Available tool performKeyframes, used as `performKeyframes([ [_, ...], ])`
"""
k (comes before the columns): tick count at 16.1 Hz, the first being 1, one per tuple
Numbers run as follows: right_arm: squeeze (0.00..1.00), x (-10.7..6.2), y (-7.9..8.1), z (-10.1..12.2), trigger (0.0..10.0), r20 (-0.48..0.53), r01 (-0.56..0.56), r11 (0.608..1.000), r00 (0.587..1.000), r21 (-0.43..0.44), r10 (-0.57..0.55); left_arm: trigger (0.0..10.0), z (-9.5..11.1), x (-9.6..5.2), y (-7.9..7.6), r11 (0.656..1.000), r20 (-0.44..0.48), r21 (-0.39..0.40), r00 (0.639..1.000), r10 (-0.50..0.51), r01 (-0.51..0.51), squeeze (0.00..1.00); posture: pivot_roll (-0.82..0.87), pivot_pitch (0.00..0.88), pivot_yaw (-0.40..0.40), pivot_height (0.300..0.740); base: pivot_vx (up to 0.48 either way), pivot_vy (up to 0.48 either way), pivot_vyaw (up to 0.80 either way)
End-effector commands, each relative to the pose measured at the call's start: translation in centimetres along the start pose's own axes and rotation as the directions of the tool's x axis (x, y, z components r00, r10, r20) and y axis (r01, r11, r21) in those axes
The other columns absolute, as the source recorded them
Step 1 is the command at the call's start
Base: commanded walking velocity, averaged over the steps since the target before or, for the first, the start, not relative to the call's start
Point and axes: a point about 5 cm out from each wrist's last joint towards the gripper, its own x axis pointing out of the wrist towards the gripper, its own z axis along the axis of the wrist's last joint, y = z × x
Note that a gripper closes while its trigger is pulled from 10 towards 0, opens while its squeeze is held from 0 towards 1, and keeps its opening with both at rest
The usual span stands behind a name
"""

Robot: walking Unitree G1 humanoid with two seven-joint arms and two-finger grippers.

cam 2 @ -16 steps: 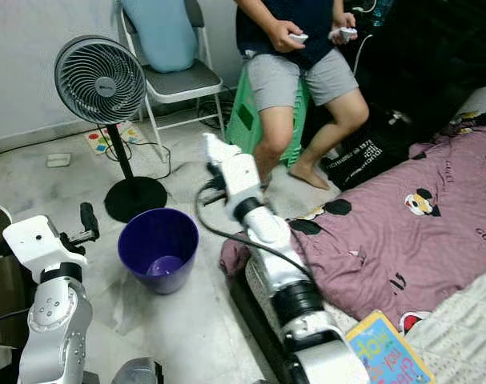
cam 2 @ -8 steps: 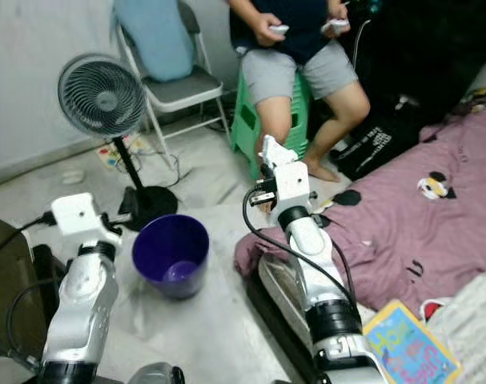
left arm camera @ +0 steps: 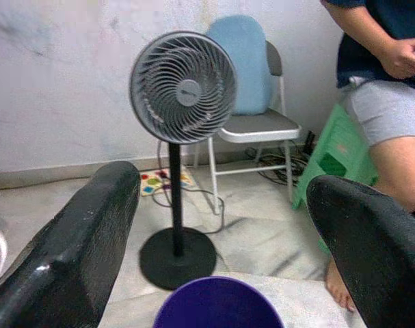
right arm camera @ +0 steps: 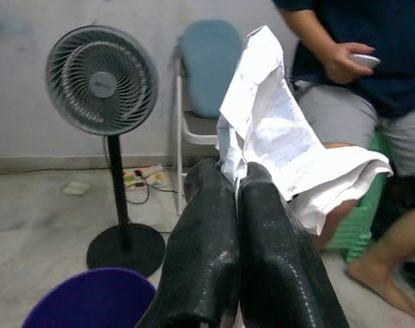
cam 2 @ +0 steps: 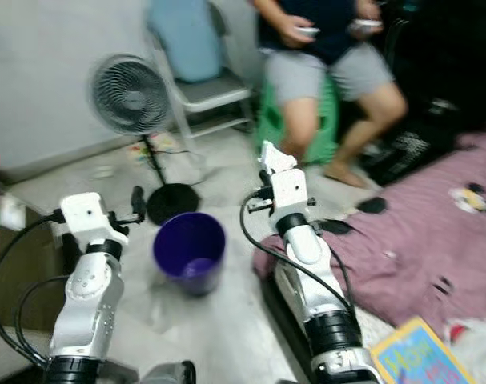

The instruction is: Clean up the room

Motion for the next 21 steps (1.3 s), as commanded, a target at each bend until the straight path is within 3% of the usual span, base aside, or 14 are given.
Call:
performKeyframes([
  [1, 0.0, 0.4, 0.3, 0.5, 10.0, 0.011, -0.009, 1.0, 1.0, 0.002, 0.009, 10.0, -0.1, -0.2, 0.4, 1.0, -0.005, -0.006, 1.0, 0.012, -0.012, 0.0, -0.11, 0.0, 0.045, 0.74, 0.0, 0.0, 0.8],
  [6, 0.0, 0.6, 0.9, 0.7, 10.0, 0.012, -0.034, 0.999, 0.999, 0.006, 0.034, 10.0, 0.1, -0.1, 0.8, 1.0, 0.008, -0.001, 1.0, 0.024, -0.024, 0.0, -0.11, 0.0, 0.041, 0.74, 0.0, 0.0, 0.8],
  [8, 0.0, 0.1, 1.0, 0.6, 10.0, 0.006, -0.04, 0.999, 0.999, -0.003, 0.04, 10.0, 0.7, -0.2, 0.7, 1.0, 0.023, 0.016, 1.0, -0.015, 0.015, 0.0, -0.12, 0.0, 0.042, 0.74, 0.0, 0.0, 0.4],
  [9, 0.0, -1.1, 1.2, 0.8, 10.0, 0.026, -0.072, 0.996, 0.997, -0.047, 0.073, 10.0, 1.0, -0.8, 1.0, 0.998, 0.021, 0.034, 0.999, -0.047, 0.046, 0.0, -0.11, 0.0, 0.041, 0.74, 0.0, 0.0, 0.0],
  [12, 0.0, -3.4, -0.9, 0.1, 10.0, -0.046, 0.004, 1.0, 0.999, 0.011, -0.004, 10.0, 0.7, -2.9, 2.1, 0.997, 0.0, 0.057, 0.998, -0.06, 0.06, 0.0, -0.1, 0.0, 0.034, 0.74, 0.0, 0.0, 0.0],
  [14, 0.0, -5.7, -1.9, -0.7, 10.0, -0.097, 0.054, 0.997, 0.994, 0.055, -0.049, 10.0, 0.5, -4.1, 3.1, 0.999, -0.01, 0.049, 1.0, -0.021, 0.022, 0.0, -0.09, 0.0, 0.033, 0.74, 0.0, 0.0, 0.0],
  [16, 0.0, -7.0, -3.0, -0.9, 10.0, -0.126, 0.137, 0.987, 0.984, 0.081, -0.126, 10.0, 0.8, -4.6, 3.5, 0.997, -0.008, 0.07, 1.0, 0.023, -0.023, 0.0, -0.09, 0.0, 0.039, 0.74, 0.0, 0.0, 0.0],
  [21, 0.0, -6.0, -1.7, 0.4, 10.0, -0.09, 0.096, 0.992, 0.992, 0.083, -0.088, 10.0, 1.2, -5.0, 2.1, 0.999, -0.007, 0.036, 0.999, -0.032, 0.033, 0.0, -0.09, 0.007, 0.04, 0.74, 0.0, 0.0, 0.0],
])
